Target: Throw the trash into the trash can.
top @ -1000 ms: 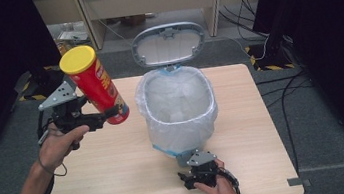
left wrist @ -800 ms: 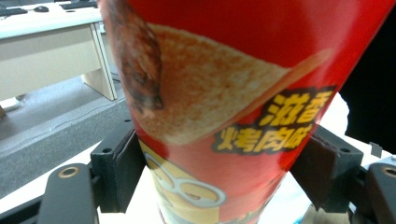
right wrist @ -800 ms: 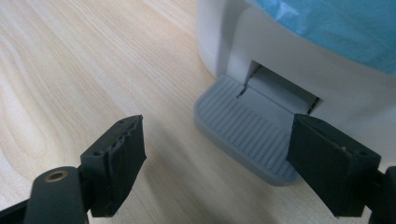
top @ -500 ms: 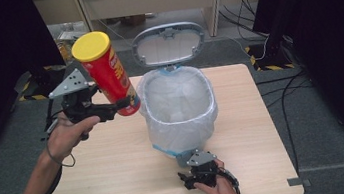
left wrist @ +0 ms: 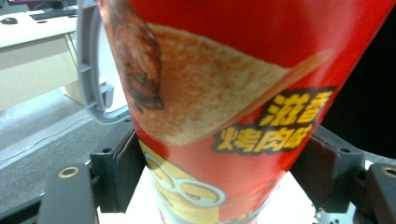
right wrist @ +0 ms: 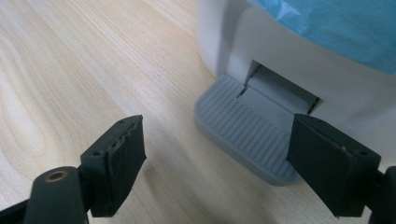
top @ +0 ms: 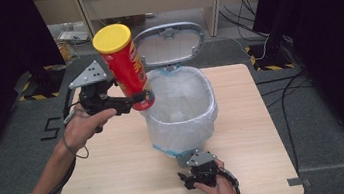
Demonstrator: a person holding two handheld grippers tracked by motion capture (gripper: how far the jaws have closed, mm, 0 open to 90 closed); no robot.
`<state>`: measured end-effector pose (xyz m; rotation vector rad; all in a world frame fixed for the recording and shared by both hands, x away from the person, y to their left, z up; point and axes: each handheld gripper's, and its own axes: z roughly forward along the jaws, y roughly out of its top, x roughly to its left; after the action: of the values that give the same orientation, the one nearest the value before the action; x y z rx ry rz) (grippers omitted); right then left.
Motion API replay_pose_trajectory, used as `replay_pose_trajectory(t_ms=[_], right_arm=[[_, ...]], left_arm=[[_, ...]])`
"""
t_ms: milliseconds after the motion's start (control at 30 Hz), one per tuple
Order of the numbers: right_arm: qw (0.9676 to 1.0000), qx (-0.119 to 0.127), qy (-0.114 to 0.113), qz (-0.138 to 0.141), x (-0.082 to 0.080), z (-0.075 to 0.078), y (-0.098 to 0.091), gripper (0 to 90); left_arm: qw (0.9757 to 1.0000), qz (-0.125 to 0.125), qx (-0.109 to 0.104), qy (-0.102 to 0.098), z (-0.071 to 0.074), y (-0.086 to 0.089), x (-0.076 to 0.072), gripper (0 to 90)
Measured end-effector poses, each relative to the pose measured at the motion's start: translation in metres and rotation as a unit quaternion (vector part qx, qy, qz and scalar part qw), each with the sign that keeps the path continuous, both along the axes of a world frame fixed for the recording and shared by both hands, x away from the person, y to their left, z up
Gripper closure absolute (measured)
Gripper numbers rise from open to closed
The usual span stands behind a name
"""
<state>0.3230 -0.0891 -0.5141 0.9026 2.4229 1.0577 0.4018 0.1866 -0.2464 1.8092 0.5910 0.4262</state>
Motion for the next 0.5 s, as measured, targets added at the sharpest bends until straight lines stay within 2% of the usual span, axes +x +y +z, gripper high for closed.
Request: replay_pose_trajectory(t_ms=[267, 500], right_arm=[[1.0, 0.0, 0.0, 0.001, 0.0, 0.0, 0.0, 19.1], [1.0, 0.0, 0.0, 0.001, 0.0, 0.0, 0.0, 19.1]], left_arm=[[0.9997, -0.02, 0.016, -0.001, -0.001, -0.023, 0.002, 23.7], [0.9991, -0.032, 0.026, 0.006, -0.006, -0.041, 0.004, 23.7]])
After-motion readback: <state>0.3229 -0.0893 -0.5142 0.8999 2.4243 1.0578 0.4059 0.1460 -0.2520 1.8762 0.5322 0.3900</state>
